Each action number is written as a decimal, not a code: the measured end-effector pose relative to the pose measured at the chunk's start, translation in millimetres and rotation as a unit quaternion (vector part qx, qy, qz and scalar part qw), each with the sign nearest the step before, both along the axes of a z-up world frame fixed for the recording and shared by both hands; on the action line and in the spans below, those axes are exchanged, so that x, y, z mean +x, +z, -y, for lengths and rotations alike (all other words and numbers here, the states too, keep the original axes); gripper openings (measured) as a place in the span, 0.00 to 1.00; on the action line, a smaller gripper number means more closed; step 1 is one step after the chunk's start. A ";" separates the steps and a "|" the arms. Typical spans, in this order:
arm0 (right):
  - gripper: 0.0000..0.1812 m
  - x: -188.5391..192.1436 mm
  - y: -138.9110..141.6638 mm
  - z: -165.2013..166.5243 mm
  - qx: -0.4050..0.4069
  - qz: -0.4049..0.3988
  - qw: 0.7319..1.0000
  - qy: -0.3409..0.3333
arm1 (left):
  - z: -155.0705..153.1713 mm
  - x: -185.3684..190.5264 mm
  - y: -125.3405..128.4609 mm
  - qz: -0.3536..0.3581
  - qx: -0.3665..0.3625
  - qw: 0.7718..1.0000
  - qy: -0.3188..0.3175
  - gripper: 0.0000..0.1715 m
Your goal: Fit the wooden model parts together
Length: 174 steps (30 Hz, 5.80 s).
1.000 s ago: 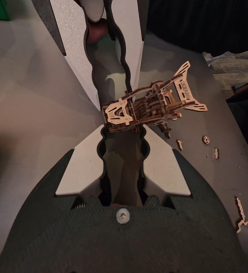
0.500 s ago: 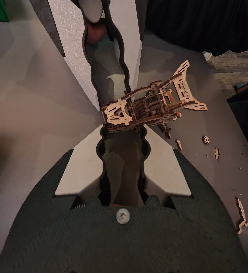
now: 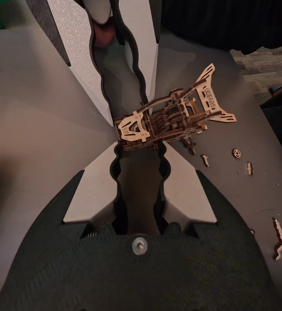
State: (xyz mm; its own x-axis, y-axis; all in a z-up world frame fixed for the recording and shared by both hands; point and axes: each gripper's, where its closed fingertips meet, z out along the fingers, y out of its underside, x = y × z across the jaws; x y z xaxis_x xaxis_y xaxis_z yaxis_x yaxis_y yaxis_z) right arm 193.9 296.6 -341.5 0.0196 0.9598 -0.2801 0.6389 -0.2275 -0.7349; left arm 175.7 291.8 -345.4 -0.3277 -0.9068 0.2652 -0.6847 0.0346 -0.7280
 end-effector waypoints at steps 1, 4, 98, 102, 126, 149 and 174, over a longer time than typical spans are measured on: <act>0.21 -0.1 0.3 0.0 -0.008 -0.001 1.000 -0.004 | -0.1 0.0 0.0 -0.001 0.000 1.000 0.001 0.24; 0.21 -0.2 0.4 0.7 -0.025 -0.001 1.000 -0.003 | -0.3 0.7 0.1 -0.001 -0.006 1.000 0.005 0.24; 0.09 1.2 4.4 20.0 -0.059 0.020 0.998 0.022 | 8.3 -17.8 -0.6 0.001 0.009 0.991 0.135 0.23; 0.09 1.8 7.1 23.8 -0.066 0.018 0.997 0.030 | 8.2 -17.6 -0.9 0.001 0.012 0.991 0.135 0.22; 0.01 -3.6 9.2 21.7 -0.090 0.002 0.996 0.021 | 10.5 -17.5 -0.2 0.001 0.009 0.991 0.130 0.24; 0.01 -5.8 10.7 13.7 -0.036 -0.003 0.999 0.019 | 10.4 -16.7 -0.7 0.002 0.016 0.991 0.132 0.24; 0.00 -6.6 8.6 9.0 -0.141 -0.004 0.990 -0.011 | 7.8 -14.7 -1.8 0.003 0.048 0.989 0.138 0.25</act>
State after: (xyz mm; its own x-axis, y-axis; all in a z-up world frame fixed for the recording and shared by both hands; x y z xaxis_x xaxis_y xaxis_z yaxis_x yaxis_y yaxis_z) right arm 187.3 287.6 -333.0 0.0366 0.8427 -0.5371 0.6260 -0.4383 -0.6450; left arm 161.0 283.9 -347.2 -0.0660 -0.9827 0.1730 -0.6740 -0.0840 -0.7340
